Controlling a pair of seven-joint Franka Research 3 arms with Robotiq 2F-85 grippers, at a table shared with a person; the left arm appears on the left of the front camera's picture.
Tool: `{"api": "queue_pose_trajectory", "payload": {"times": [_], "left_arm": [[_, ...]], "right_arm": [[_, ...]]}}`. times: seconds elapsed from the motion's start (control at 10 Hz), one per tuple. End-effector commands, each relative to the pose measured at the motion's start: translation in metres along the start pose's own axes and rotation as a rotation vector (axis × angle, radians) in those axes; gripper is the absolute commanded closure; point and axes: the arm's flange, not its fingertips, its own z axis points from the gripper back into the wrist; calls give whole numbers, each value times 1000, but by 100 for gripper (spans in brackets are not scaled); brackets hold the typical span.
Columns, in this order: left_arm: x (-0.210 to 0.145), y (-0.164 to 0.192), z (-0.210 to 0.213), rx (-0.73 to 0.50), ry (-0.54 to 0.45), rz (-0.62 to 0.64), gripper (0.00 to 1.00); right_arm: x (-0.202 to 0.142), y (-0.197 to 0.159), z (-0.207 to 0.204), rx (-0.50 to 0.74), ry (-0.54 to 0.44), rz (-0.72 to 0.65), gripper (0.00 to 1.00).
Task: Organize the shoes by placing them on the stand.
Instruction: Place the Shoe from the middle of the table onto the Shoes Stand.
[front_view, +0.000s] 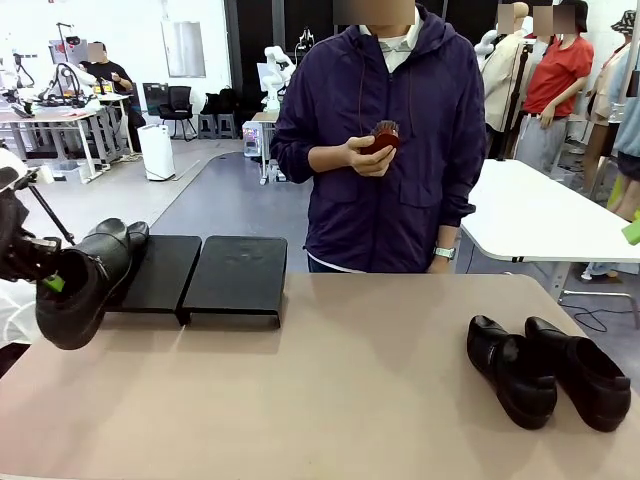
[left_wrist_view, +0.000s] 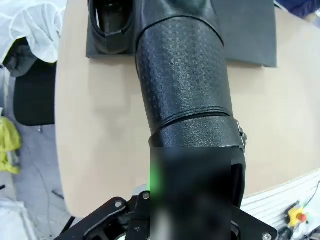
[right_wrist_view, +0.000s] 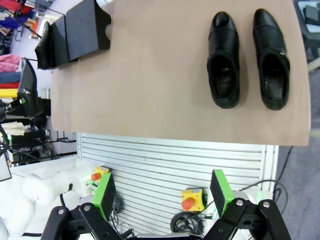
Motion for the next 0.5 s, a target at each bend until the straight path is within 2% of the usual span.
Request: {"api": "queue_pose_trajectory", "payload": {"times": [0.0,0.1,0.2,0.3,0.4], "left_arm": [[9,-24,-17,-80,-37,-67,100],[12,-28,-16,-55,-81,-46,100],[17,-25,-15,-44,-133,71,100],[7,-19,-18,-36,-25,-23,100],[7,-19,-18,-36,-25,-23,100]], "right_arm": [[2,0,2,18,4,14,0],[2,0,2,18,4,14,0],[2,0,2,18,4,14,0],[2,0,2,18,4,14,0],[2,0,2,18,4,14,0]]}}
